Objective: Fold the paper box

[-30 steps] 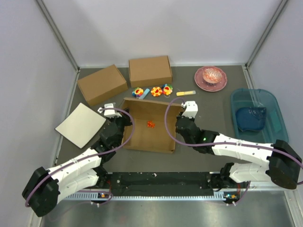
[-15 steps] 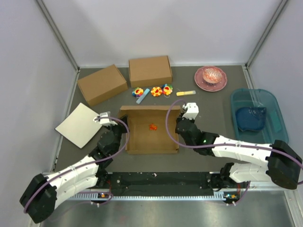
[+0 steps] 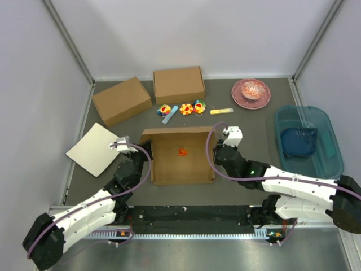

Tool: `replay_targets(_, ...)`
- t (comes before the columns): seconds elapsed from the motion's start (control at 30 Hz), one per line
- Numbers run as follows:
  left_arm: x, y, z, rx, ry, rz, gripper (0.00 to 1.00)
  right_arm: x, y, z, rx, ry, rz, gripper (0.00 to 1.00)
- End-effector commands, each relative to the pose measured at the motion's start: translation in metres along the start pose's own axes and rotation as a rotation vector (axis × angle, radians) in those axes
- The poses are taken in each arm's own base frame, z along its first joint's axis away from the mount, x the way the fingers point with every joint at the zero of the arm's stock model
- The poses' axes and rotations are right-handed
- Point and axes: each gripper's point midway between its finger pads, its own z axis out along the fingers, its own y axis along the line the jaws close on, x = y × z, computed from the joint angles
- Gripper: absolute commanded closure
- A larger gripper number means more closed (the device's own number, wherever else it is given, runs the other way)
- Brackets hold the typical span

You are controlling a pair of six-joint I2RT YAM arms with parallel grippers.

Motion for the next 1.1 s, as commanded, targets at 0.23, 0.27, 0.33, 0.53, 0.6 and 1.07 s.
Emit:
replay_targets(0.23,0.041,0.035,-0.012,-0.064,0.105,0.094,1.00,0.004,-0.015,-0.021,-0.005,0.018,0.004,0.69)
replay_targets(0.27,0.040,0.035,-0.012,-0.064,0.102,0.101,1.00,-0.002,-0.016,-0.024,-0.011,0.001,0.019,0.68)
replay_targets(0.33,0.037,0.032,-0.011,-0.055,0.094,0.104,1.00,-0.008,-0.018,-0.029,-0.016,-0.017,0.029,0.67)
replay_targets(0.53,0.030,0.024,-0.009,-0.030,0.085,0.118,1.00,-0.064,-0.021,-0.054,-0.044,-0.150,0.082,0.66)
replay_targets(0.6,0.029,0.022,-0.008,-0.023,0.081,0.116,1.00,-0.091,-0.018,-0.065,-0.064,-0.204,0.090,0.66)
replay_targets(1.07,0.039,0.018,-0.009,0.003,0.124,0.143,1.00,-0.221,0.105,-0.047,-0.209,-0.346,-0.109,0.53)
